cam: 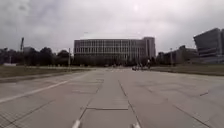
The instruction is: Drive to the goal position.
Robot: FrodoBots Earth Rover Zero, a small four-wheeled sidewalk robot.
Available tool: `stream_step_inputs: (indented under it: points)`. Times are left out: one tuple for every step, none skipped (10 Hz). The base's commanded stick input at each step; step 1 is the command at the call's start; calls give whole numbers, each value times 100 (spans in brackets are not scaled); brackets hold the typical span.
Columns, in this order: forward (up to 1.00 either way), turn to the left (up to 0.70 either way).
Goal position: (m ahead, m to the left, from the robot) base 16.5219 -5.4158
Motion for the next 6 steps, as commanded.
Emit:
stream_step_inputs:
  points:
    - [85,0]
    - [85,0]
    - [85,0]
    - [85,0]
    - [85,0]
    - [85,0]
